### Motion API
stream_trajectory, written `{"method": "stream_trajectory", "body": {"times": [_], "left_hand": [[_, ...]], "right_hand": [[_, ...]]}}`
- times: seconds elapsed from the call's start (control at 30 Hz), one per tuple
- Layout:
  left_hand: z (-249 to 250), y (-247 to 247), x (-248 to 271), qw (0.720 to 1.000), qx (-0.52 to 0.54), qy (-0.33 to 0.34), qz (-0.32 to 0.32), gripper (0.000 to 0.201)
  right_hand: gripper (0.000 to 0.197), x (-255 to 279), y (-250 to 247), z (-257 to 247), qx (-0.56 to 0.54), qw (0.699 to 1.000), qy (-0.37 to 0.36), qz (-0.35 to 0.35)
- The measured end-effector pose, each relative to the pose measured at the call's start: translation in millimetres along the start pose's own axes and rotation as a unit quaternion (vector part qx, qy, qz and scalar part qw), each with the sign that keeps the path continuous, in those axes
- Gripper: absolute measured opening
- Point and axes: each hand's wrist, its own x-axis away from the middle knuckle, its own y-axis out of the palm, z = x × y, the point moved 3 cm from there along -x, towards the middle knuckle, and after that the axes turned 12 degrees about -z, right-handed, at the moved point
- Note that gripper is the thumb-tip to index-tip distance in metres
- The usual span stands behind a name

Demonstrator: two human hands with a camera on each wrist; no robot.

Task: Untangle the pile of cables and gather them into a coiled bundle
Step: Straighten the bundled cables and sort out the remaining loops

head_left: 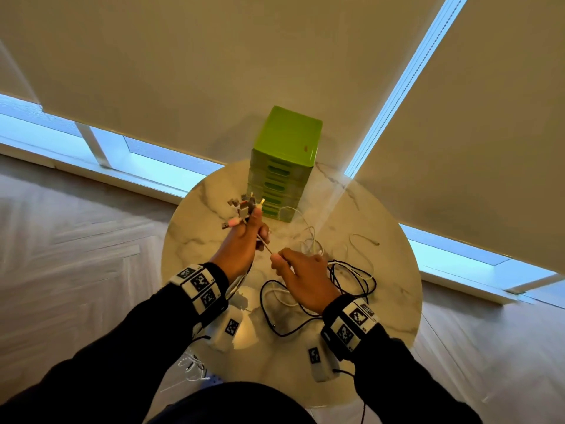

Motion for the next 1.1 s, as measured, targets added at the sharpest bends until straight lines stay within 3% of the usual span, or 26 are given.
{"method": "stream_trajectory", "body": {"times": [0.1, 0.27, 0.4, 0.5, 0.57, 0.63, 0.77, 0.87, 1.0, 1.1], "left_hand": [[19.1, -13.9, 3.5, 0.998, 0.048, 0.032, 0.031, 0.05], [66.7, -53.6, 7.6, 0.985, 0.123, 0.081, 0.092, 0.042], [80.8, -70.7, 12.8, 0.991, 0.037, 0.089, 0.092, 0.042], [62.4, -62.0, 12.2, 0.994, -0.009, 0.074, 0.075, 0.03], [45.4, -54.4, 10.5, 0.997, -0.005, 0.044, 0.071, 0.027], [29.0, -42.9, 6.5, 0.998, -0.007, 0.014, 0.061, 0.03], [12.2, -15.7, -2.6, 0.998, 0.004, -0.021, 0.05, 0.041], [13.9, -5.7, -9.8, 0.998, 0.015, -0.017, 0.059, 0.053], [16.9, 0.4, -17.7, 0.998, 0.04, -0.012, 0.044, 0.058], [26.7, 0.8, -24.9, 0.993, 0.063, 0.013, 0.095, 0.048]], "right_hand": [[0.054, -11.3, 12.7, 29.3, 0.023, 0.995, 0.041, -0.09], [0.048, -11.0, 33.4, 93.9, 0.116, 0.967, 0.135, -0.184], [0.051, -29.8, 10.7, 107.2, 0.134, 0.973, 0.175, -0.073], [0.046, -55.9, -24.5, 91.1, 0.075, 0.977, 0.185, 0.07], [0.041, -62.0, -46.6, 67.5, -0.019, 0.978, 0.129, 0.161], [0.035, -60.9, -59.3, 37.1, -0.092, 0.976, 0.048, 0.191], [0.031, -53.8, -58.9, -16.5, -0.048, 0.985, -0.109, 0.124], [0.026, -47.7, -44.9, -27.4, -0.001, 0.984, -0.17, 0.044], [0.034, -44.1, -38.4, -18.3, -0.01, 0.988, -0.157, 0.001], [0.053, -41.2, -24.2, 6.4, -0.017, 0.99, -0.066, -0.121]]}}
